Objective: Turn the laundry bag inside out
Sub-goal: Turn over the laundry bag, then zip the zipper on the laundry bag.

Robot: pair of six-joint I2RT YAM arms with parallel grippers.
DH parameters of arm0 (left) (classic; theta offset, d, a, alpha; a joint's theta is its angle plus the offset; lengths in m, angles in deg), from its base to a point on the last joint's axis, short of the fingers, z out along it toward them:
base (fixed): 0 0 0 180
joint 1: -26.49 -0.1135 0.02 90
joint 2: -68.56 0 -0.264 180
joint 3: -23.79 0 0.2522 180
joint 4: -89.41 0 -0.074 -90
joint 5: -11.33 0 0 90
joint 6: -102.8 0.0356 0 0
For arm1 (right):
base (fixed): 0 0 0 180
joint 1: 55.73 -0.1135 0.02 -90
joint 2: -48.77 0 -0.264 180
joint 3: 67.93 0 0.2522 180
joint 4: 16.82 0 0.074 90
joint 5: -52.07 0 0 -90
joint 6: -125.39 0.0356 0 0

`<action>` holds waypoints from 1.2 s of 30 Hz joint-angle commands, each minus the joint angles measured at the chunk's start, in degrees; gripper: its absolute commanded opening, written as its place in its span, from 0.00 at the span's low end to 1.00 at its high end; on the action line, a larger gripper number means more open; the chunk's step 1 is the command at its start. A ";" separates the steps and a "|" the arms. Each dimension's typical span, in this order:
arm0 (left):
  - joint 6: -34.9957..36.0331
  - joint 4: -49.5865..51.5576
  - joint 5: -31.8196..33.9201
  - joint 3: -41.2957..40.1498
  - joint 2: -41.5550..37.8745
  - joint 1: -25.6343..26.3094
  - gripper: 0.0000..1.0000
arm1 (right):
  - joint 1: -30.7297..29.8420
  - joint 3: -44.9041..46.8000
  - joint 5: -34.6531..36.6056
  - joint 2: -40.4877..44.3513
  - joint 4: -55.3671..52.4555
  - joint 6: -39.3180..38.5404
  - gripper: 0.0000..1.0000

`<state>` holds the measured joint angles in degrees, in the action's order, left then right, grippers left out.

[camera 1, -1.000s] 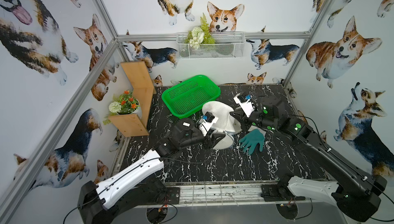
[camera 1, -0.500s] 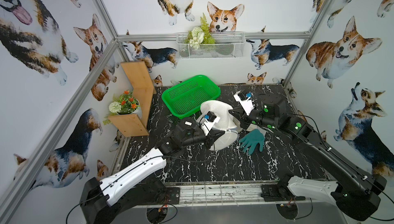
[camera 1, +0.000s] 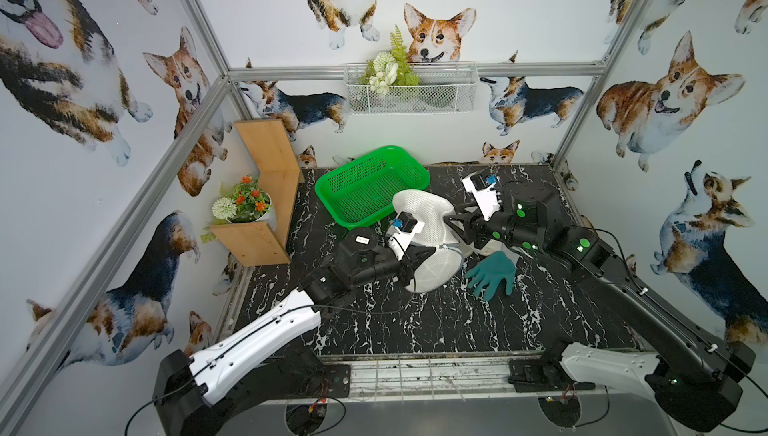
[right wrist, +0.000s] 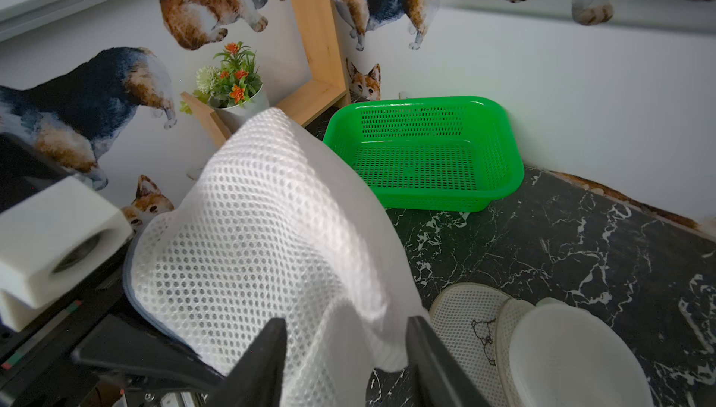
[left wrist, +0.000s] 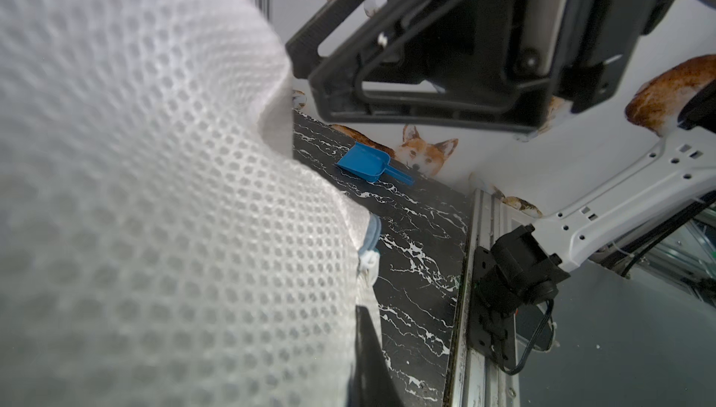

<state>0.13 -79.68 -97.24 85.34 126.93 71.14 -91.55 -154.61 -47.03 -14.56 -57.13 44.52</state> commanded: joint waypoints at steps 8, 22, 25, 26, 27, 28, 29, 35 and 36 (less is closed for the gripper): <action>-18.80 -18.77 3.15 -5.06 -0.52 -1.22 0.00 | 8.47 7.17 -9.84 9.28 -0.17 18.74 0.59; -17.15 -22.24 3.62 -4.55 0.88 -1.15 0.00 | 8.39 17.99 -29.61 8.79 25.12 45.35 0.43; -17.28 -23.40 3.71 -4.55 1.24 -1.20 0.00 | 8.30 18.16 -29.95 7.73 26.18 45.72 0.42; -17.39 -23.76 3.62 -4.55 1.40 -1.22 0.00 | 8.30 18.17 -29.94 7.33 26.51 45.72 0.41; -17.39 -24.08 3.41 -4.55 1.49 -1.15 0.00 | 8.30 18.08 -29.94 7.05 26.71 45.72 0.40; -17.39 -24.34 3.30 -4.56 1.62 -1.20 0.00 | 8.28 18.00 -29.92 6.76 26.86 45.65 0.39; -17.39 -24.56 3.19 -4.55 1.66 -1.15 0.00 | 8.30 17.99 -30.00 6.44 27.21 45.74 0.38; -17.05 -24.28 2.39 -4.16 2.62 -1.20 0.00 | 8.26 18.52 -30.00 5.61 28.93 46.16 0.29; -17.04 -24.24 2.27 -3.96 2.79 -1.13 0.00 | 8.30 18.52 -30.00 5.42 28.91 46.05 0.28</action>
<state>-17.49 -101.47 -94.07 80.62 129.42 70.02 -83.13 -136.19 -76.25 -8.81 -31.64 90.28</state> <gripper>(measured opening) 0.084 0.282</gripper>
